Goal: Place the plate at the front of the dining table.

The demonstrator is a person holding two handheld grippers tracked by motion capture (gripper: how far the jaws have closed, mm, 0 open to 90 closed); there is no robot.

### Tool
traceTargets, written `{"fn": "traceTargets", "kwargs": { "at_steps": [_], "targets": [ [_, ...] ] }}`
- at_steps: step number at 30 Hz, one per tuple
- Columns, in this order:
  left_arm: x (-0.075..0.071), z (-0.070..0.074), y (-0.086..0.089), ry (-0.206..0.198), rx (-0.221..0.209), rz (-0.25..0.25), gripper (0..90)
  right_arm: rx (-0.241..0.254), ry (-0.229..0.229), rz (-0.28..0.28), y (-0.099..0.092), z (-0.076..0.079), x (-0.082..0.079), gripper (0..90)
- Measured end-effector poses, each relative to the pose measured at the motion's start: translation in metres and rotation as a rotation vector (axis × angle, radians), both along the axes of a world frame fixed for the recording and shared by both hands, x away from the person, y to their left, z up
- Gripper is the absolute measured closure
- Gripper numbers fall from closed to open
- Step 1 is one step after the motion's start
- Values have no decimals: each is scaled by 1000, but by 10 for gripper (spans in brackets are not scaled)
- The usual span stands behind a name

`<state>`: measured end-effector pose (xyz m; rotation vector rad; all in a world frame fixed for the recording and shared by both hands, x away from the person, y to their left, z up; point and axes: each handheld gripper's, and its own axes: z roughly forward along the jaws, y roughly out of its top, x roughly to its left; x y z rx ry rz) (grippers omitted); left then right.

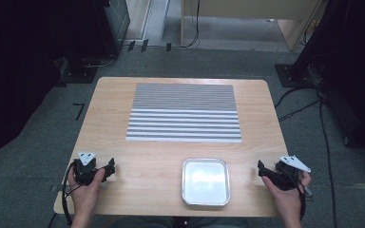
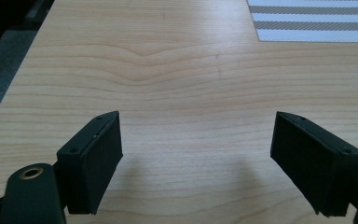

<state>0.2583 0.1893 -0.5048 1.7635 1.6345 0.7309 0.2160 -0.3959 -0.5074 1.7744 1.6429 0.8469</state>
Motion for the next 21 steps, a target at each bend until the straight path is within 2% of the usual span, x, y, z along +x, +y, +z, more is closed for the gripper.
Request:
{"fn": "traceTargets", "kwargs": {
  "at_steps": [9,21],
  "targets": [
    [-4,4,-13,-14,-1,-36,165,-2,-30,8,10,8,-4,178],
    [-8,7,-28,-17,-30,-79,165,11,-51,15,19,14,-8,183]
  ]
}}
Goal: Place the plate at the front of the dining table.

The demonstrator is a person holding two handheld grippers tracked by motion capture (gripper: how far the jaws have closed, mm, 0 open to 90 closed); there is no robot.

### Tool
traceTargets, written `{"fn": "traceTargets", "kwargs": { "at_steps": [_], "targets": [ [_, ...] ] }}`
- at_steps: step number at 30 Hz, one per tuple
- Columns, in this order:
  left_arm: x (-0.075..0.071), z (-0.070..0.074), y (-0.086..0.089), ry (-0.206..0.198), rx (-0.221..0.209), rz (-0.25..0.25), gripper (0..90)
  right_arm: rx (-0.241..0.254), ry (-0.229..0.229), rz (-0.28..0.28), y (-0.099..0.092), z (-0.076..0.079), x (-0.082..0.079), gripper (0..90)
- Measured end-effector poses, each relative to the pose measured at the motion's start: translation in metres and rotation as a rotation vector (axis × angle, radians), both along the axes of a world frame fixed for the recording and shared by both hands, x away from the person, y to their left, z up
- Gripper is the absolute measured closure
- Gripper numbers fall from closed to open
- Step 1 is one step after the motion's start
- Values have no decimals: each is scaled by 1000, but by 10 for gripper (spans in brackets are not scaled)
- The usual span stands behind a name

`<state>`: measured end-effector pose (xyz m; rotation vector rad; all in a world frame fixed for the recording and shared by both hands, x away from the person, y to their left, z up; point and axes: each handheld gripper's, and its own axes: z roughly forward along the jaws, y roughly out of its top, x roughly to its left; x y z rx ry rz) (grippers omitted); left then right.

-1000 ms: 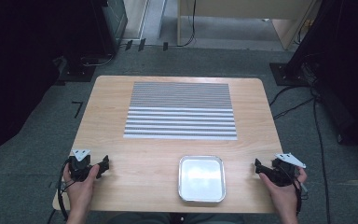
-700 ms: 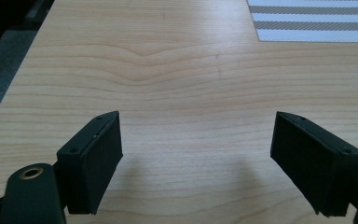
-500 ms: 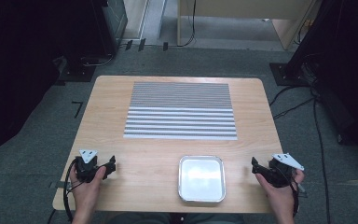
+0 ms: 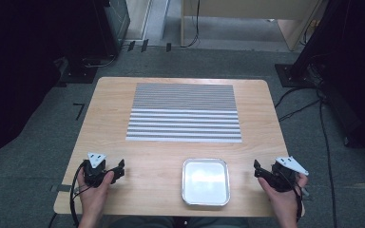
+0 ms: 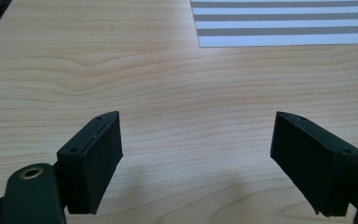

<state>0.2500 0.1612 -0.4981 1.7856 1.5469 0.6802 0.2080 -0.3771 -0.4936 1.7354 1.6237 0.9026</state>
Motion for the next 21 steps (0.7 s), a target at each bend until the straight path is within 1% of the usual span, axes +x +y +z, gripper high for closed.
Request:
{"fn": "traceTargets", "kwargs": {
  "at_steps": [1,3,6,8,14,19,21],
  "targets": [
    [0,0,0,0,0,0,165,1,-1,1,0,0,0,183],
    [-1,0,-4,2,-18,-12,166,1,-4,2,1,1,-1,183],
    [-2,1,-7,0,-17,-17,166,-2,-6,-1,2,2,-1,181],
    [-3,1,-10,-2,-20,-23,166,5,-11,-7,3,4,-3,181],
    [-5,1,-21,-4,-21,-48,165,8,-23,4,8,7,-5,181],
    [-7,1,-27,-4,-17,-61,166,5,-27,15,13,8,-6,182],
    [-7,0,-29,-6,-23,-64,166,5,-29,18,14,9,-6,181]
  ]
}}
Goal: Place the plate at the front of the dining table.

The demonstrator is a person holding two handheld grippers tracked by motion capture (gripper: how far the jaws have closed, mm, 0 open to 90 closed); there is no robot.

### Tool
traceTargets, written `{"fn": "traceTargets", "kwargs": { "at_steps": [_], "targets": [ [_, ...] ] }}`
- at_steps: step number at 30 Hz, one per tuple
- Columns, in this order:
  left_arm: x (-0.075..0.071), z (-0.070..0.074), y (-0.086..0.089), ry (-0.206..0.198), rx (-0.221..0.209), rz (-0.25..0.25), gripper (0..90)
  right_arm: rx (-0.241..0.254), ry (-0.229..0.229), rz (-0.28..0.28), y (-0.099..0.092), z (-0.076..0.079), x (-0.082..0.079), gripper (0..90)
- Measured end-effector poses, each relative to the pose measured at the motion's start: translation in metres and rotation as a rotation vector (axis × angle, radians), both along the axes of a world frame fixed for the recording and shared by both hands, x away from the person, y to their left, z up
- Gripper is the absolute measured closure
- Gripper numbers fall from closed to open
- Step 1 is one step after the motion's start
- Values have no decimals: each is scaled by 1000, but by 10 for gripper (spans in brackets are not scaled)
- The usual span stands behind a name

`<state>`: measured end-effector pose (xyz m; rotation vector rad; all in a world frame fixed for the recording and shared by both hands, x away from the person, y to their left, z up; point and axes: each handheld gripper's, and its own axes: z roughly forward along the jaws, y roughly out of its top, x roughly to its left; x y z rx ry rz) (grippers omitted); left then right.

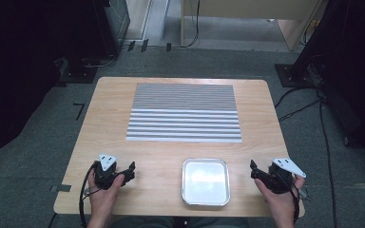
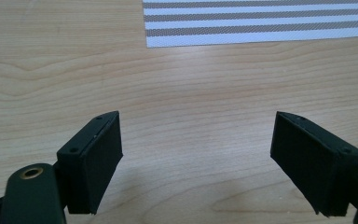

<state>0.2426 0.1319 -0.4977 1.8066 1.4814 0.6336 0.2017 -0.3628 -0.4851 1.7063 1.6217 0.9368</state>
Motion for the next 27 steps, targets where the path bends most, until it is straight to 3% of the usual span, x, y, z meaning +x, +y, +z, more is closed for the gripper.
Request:
{"fn": "traceTargets", "kwargs": {
  "at_steps": [4,14,15,27],
  "targets": [
    [-1,0,-4,5,-28,-13,165,-2,-5,8,3,1,-1,182],
    [-4,-1,-16,5,-43,-36,166,-2,-12,18,9,3,-2,181],
    [-5,-1,-18,-5,-64,-55,166,0,-14,20,11,3,-2,181],
    [-10,-2,-40,-6,-74,-115,166,-6,-17,13,17,4,-3,177]
  ]
}}
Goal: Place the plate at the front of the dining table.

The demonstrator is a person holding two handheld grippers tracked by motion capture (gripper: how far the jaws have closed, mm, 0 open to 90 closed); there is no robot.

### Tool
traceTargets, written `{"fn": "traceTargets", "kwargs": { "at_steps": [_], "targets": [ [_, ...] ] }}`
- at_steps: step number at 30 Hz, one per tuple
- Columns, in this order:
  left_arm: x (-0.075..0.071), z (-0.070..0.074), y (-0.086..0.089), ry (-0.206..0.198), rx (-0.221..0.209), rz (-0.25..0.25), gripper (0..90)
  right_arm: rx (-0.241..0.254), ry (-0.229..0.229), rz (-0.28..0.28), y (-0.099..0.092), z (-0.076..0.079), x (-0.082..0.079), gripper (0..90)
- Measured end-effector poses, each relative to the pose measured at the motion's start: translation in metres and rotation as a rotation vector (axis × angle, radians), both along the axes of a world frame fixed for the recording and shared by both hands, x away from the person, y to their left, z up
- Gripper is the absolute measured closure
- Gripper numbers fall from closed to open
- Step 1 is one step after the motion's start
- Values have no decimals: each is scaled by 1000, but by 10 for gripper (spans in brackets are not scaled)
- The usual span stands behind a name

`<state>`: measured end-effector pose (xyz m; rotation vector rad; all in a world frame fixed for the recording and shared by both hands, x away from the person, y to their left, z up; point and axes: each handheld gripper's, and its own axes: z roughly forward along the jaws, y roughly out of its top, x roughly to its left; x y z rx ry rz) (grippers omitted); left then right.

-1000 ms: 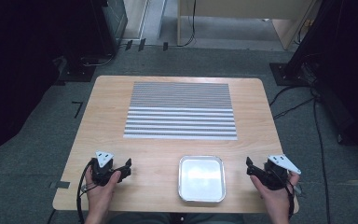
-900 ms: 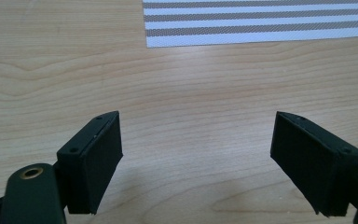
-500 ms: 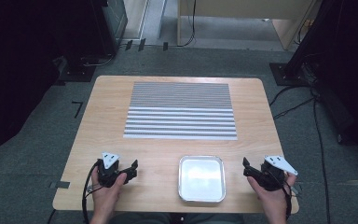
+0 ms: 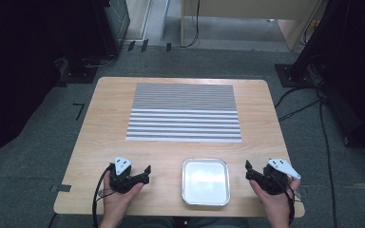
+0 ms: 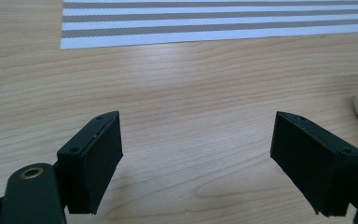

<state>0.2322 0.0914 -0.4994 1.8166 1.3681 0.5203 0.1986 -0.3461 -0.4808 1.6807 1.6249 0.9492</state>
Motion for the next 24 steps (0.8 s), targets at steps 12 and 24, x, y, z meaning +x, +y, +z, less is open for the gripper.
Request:
{"fn": "traceTargets", "kwargs": {
  "at_steps": [12,24],
  "targets": [
    [-5,-1,-21,34,-47,-38,167,11,-14,19,11,1,-2,191],
    [-17,1,-58,42,-17,-80,171,85,-49,55,18,4,-11,359]
  ]
}}
